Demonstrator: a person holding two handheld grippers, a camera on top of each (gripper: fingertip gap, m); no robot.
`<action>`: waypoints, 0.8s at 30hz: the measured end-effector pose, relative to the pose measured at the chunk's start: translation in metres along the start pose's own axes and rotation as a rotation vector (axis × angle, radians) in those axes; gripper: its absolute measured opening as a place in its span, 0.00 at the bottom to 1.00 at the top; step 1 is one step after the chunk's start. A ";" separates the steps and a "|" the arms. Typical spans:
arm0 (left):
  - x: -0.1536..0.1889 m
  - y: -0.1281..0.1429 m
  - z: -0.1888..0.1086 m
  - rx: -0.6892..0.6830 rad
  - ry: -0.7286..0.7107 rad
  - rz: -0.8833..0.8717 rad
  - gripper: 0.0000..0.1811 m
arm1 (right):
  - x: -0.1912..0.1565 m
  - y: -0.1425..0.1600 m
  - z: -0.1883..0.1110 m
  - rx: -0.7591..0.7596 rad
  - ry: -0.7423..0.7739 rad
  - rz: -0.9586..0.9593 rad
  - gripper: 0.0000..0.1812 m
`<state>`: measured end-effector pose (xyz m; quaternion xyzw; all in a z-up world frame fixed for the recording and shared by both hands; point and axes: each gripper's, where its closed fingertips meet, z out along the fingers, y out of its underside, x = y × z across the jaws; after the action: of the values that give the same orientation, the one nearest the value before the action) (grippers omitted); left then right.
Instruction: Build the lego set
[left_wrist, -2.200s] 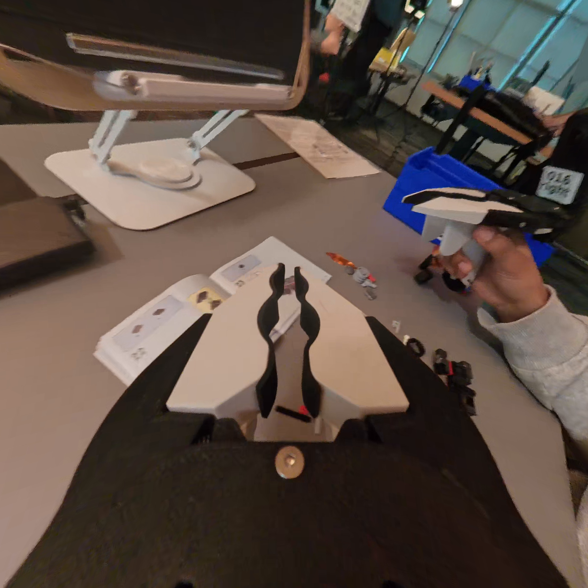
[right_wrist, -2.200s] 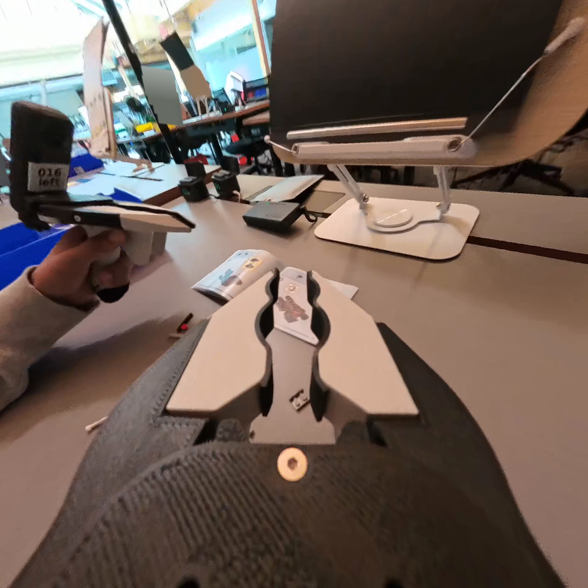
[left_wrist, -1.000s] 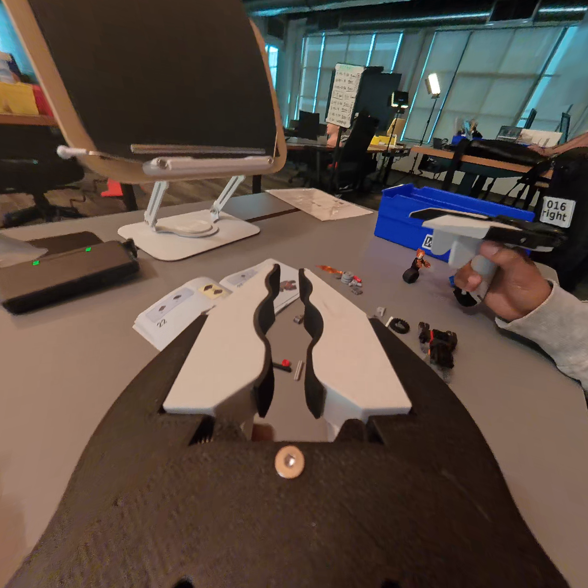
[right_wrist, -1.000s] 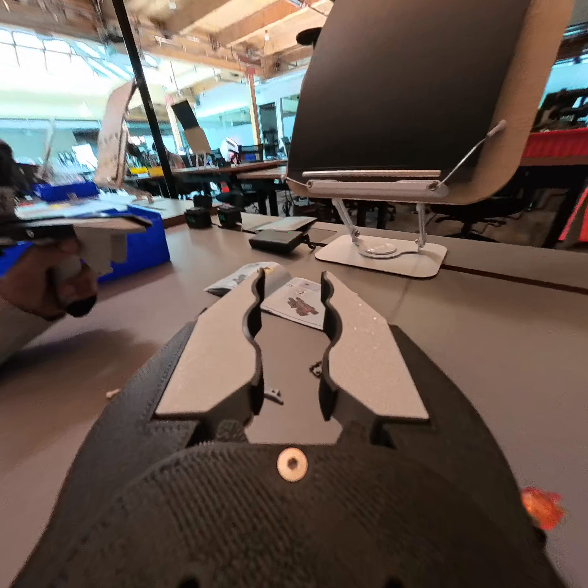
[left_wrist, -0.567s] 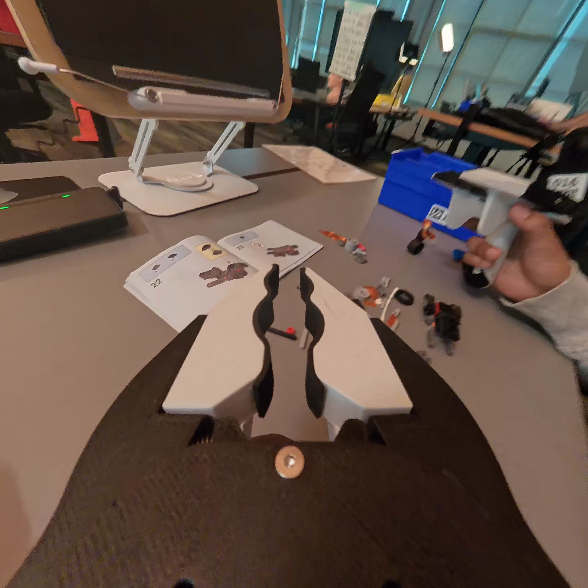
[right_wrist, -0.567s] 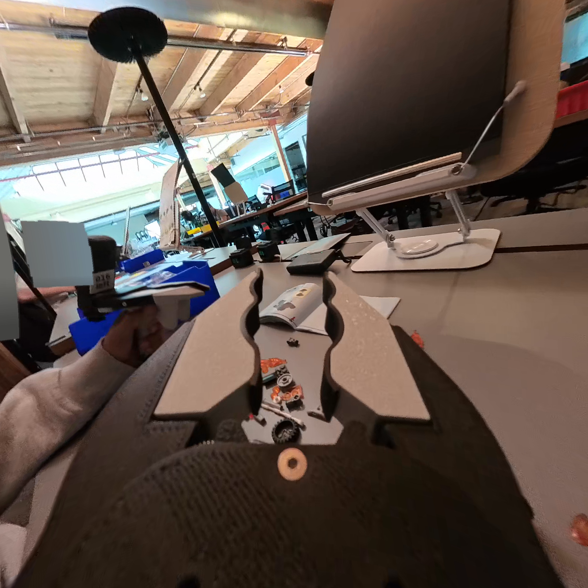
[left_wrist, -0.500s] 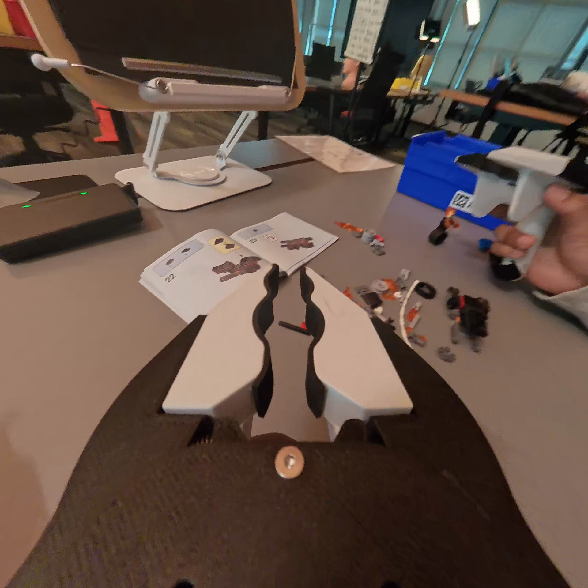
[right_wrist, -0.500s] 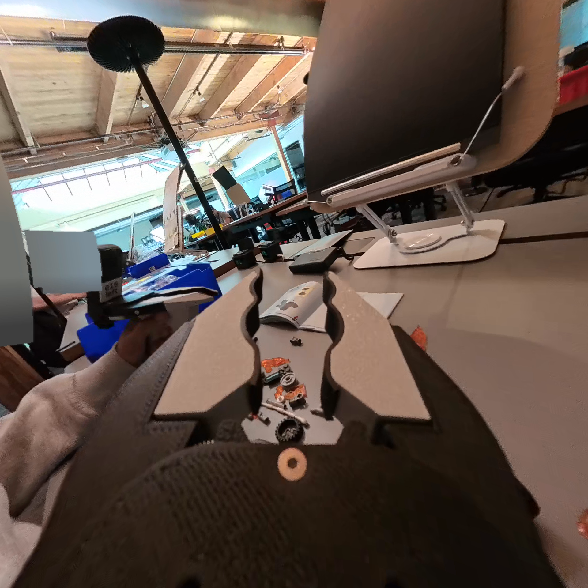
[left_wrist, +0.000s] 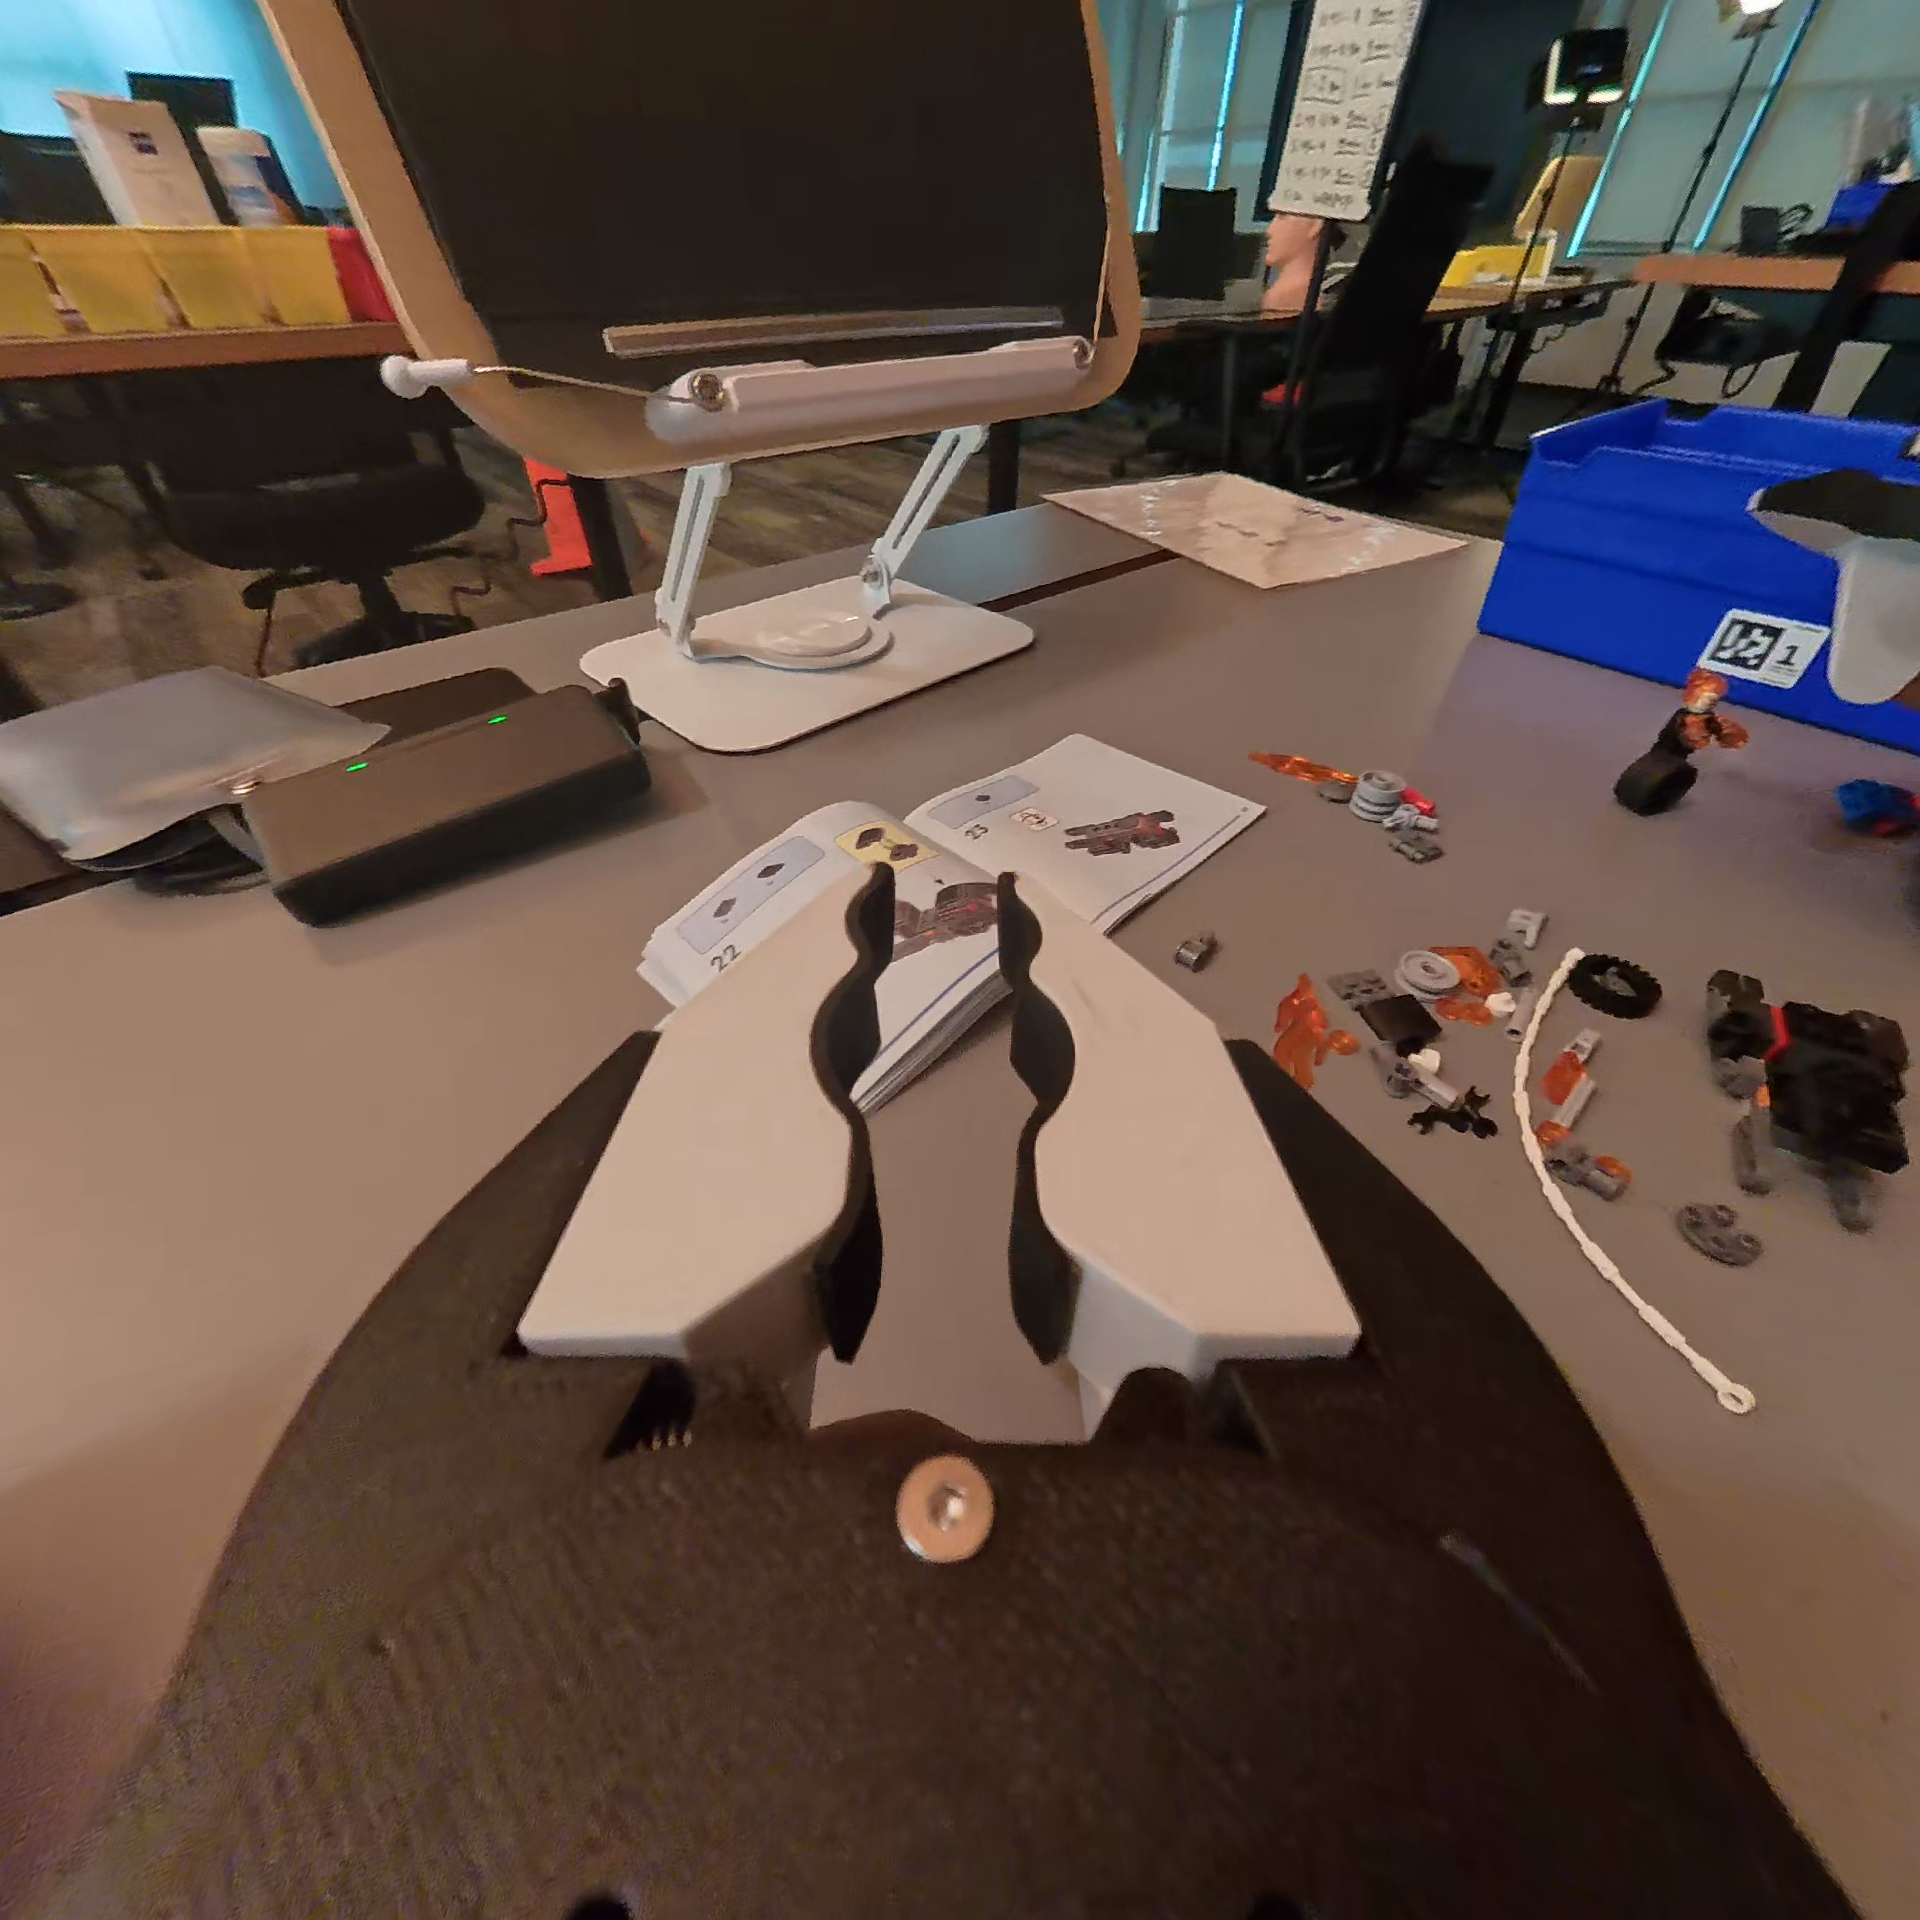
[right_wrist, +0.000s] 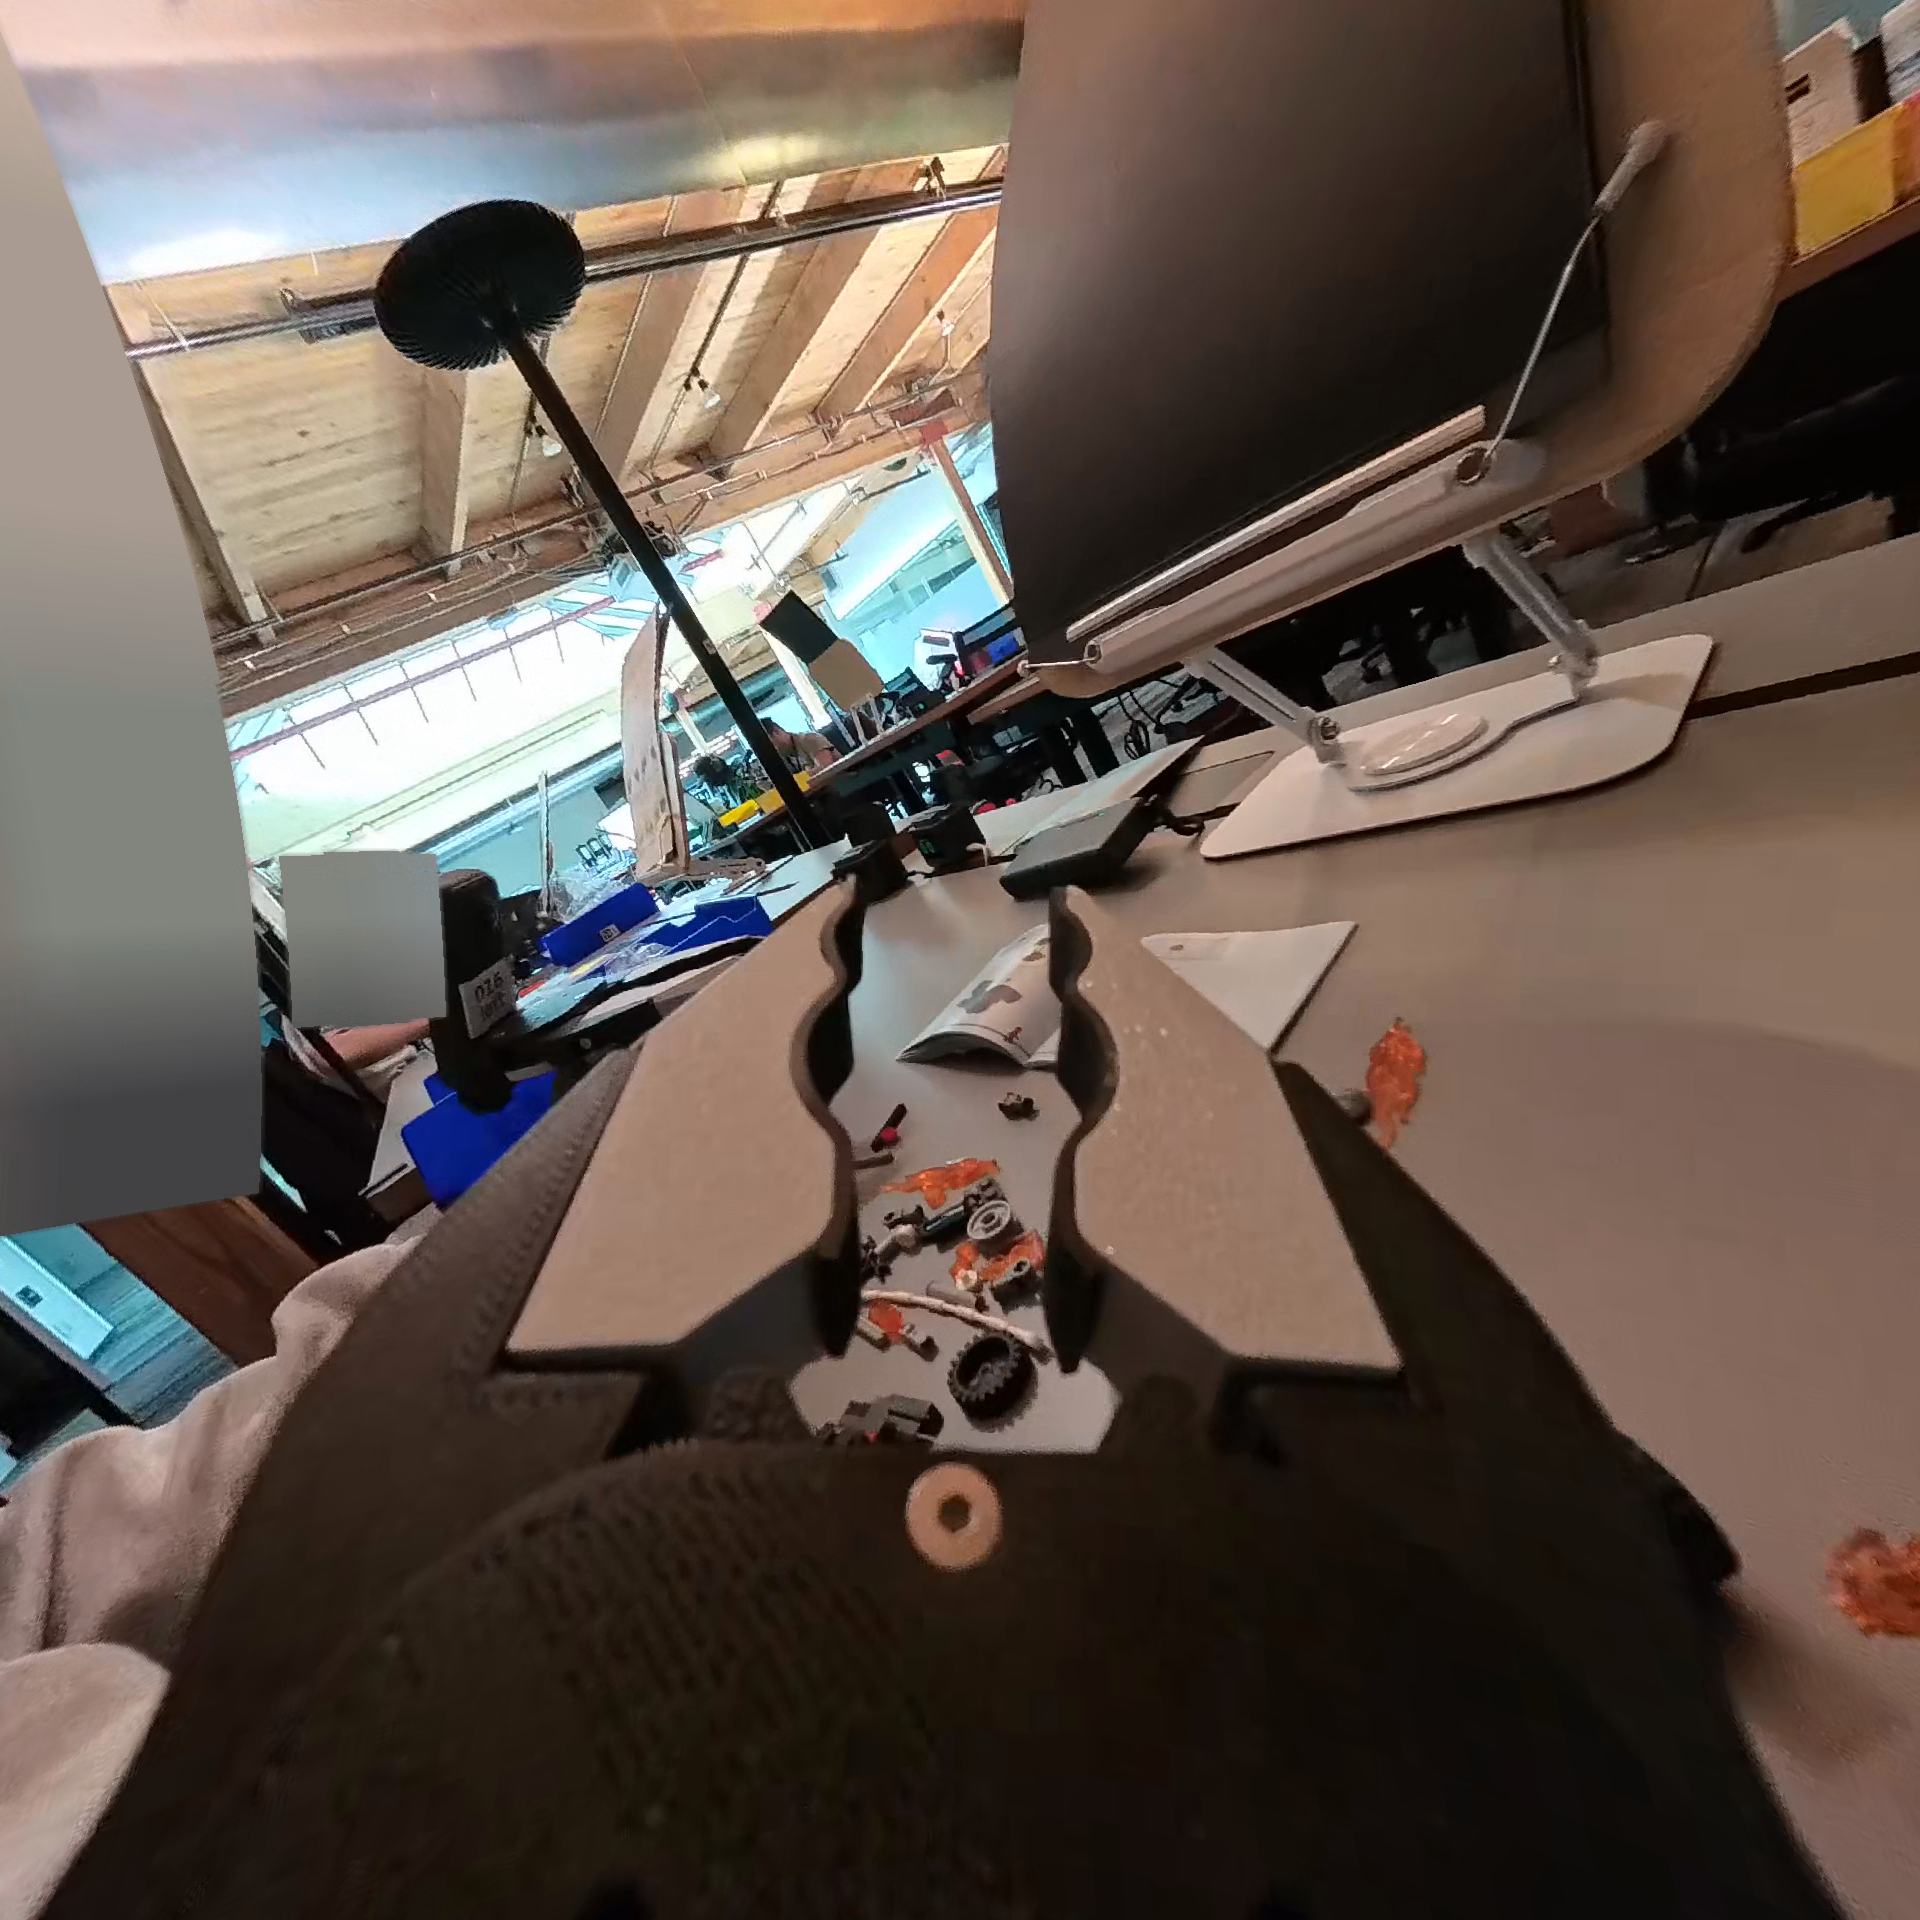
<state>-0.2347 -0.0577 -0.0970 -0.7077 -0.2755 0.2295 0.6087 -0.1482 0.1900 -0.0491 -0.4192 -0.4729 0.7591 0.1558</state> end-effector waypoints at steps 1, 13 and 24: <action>0.003 0.000 0.001 0.000 0.018 -0.004 0.10 | 0.000 0.001 0.001 -0.005 0.002 -0.006 0.19; 0.041 -0.032 -0.012 0.122 0.229 -0.202 0.09 | -0.003 0.047 0.021 -0.248 0.107 -0.344 0.18; 0.052 -0.016 -0.011 0.009 0.206 -0.143 0.09 | 0.008 0.038 0.022 -0.154 0.243 -0.504 0.21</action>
<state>-0.1902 -0.0292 -0.0789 -0.7035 -0.2604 0.1127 0.6516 -0.1638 0.1630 -0.0806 -0.3872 -0.5962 0.6026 0.3627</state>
